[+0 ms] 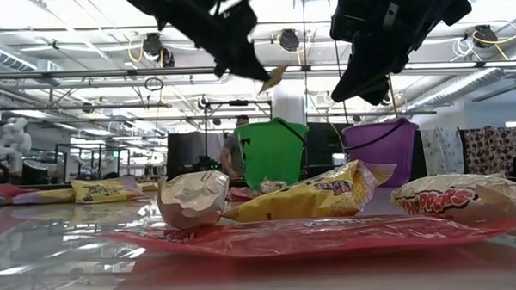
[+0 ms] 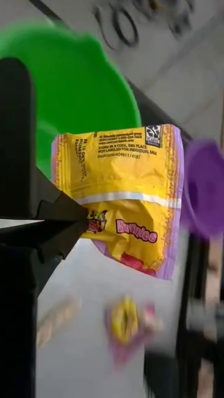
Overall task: Sort candy by brand, put in halloween buckets
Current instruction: Put the yellow candy into the green bucket
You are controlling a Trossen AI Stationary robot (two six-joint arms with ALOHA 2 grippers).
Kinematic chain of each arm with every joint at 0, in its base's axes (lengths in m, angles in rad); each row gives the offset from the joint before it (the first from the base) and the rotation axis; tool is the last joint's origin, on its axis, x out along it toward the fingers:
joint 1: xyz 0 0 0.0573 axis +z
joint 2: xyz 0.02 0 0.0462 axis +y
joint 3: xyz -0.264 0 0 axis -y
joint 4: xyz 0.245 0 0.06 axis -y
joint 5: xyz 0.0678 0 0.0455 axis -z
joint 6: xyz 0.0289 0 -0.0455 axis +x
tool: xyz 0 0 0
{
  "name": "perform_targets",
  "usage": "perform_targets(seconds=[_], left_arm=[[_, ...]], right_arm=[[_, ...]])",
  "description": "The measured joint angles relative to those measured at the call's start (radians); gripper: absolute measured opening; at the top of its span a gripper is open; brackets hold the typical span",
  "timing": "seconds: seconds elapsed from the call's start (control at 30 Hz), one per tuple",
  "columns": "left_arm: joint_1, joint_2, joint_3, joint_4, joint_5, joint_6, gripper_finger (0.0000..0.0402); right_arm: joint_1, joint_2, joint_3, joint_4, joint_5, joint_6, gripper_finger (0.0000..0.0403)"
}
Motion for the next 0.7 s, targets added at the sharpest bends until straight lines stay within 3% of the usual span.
perform_targets(seconds=[0.33,0.7], left_arm=[[0.147,0.069,-0.001,0.043,0.067,-0.005,0.0003],[0.148,0.075,0.0,0.079,-0.017,-0.003,0.0077]], right_arm=[[0.0,0.0,0.0,0.033,0.076,0.0,0.0],[0.0,0.0,0.0,0.032,0.076,0.001,0.0]])
